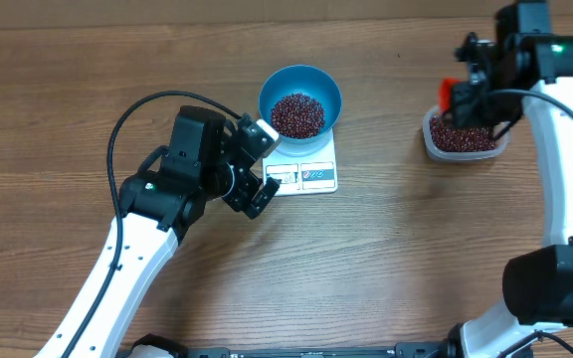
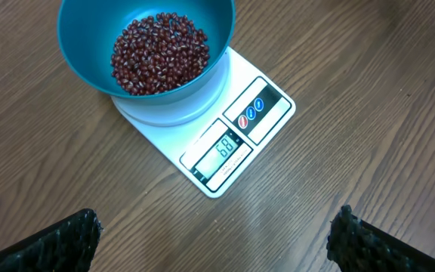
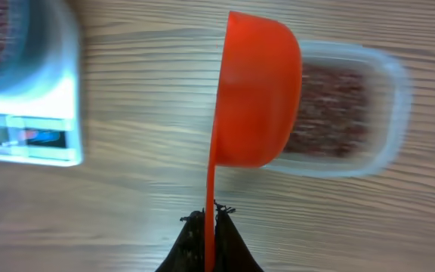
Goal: Scoop item into bowl and weigh 150g on scale
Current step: 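Move the empty red scoop right back into the bean tub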
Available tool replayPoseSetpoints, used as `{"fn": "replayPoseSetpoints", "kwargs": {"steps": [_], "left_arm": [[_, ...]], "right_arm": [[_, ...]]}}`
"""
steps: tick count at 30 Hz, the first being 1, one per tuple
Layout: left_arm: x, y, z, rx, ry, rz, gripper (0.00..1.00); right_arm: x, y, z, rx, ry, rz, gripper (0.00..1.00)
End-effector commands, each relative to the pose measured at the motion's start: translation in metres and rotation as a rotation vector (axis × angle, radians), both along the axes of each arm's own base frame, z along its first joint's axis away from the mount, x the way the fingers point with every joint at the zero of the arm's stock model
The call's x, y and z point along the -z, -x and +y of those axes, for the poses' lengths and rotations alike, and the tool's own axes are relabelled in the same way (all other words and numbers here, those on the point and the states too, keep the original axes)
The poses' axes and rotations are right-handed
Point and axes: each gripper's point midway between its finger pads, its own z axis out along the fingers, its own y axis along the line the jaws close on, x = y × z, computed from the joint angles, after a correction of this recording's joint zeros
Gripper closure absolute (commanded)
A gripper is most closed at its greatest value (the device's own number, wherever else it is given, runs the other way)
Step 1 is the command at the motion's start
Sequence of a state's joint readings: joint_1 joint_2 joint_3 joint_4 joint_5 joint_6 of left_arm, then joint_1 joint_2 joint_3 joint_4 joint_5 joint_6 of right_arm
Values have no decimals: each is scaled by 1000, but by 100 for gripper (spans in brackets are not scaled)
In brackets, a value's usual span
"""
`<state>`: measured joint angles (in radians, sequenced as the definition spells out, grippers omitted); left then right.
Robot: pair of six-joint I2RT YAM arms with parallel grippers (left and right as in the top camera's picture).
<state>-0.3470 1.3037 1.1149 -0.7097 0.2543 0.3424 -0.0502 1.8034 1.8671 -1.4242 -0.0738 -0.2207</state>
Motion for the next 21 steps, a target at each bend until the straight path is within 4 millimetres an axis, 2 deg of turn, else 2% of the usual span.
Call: {"fn": "replayPoseSetpoints", "kwargs": {"steps": [1,10,13,21], "left_arm": [[2,1,-3,2,7,8,0],[2,1,-3,2,7,8,0],[2,1,-3,3,7,8,0],[2,1,-3,2,7,8,1]], "right_arm": [[8,6,-34,18,122,22,96],[42,8,-63,-76,228,59,96],[52,2,-72,-91,282,44,96],[74,-7,-80,-165,350,21,96]]}}
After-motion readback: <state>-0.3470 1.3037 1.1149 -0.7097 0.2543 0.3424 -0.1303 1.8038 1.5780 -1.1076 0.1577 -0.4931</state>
